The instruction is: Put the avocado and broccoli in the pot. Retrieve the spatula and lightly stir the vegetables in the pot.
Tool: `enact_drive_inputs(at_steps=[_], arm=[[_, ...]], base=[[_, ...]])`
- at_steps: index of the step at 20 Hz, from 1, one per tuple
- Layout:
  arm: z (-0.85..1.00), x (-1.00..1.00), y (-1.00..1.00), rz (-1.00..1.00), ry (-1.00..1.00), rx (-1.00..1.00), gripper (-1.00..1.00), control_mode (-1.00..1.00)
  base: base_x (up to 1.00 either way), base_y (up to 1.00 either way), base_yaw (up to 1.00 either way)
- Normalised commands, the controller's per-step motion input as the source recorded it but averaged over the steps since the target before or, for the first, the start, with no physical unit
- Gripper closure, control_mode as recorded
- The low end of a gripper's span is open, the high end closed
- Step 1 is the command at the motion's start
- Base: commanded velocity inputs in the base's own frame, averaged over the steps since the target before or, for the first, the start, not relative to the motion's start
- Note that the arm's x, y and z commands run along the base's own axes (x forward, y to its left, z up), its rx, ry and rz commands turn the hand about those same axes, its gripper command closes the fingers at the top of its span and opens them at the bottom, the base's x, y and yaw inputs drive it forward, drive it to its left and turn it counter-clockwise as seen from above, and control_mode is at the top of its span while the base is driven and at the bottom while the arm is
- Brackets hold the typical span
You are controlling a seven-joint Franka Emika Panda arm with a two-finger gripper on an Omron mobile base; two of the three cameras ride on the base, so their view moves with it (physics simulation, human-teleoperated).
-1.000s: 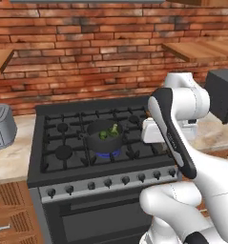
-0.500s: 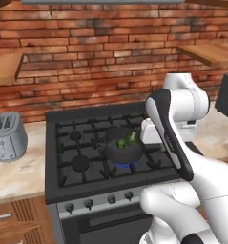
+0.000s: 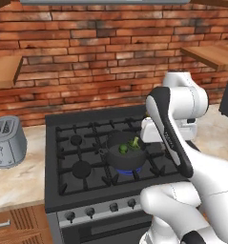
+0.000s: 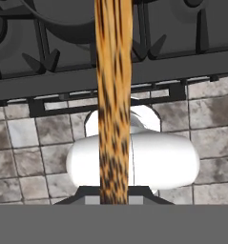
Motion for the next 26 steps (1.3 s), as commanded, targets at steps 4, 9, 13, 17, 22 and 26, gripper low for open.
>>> enact_drive_inputs(at_steps=[4, 9, 13, 17, 22, 26], arm=[[0.00, 0.00, 0.00, 0.00, 0.00, 0.00, 1.00, 1.00], [0.00, 0.00, 0.00, 0.00, 0.00, 0.00, 1.00, 1.00], [0.00, 0.00, 0.00, 0.00, 0.00, 0.00, 1.00, -1.00], [0.01, 0.27, 0.00, 0.00, 0.07, 0.00, 1.00, -1.00], [0.14, 0.56, 0.00, 0.02, 0.25, -0.01, 1.00, -1.00], [0.05, 0.61, 0.00, 0.07, 0.28, -0.05, 1.00, -1.00]], base=[[0.00, 0.00, 0.00], [0.00, 0.00, 0.00], [0.00, 0.00, 0.00], [0.00, 0.00, 0.00], [0.00, 0.00, 0.00], [0.00, 0.00, 0.00]])
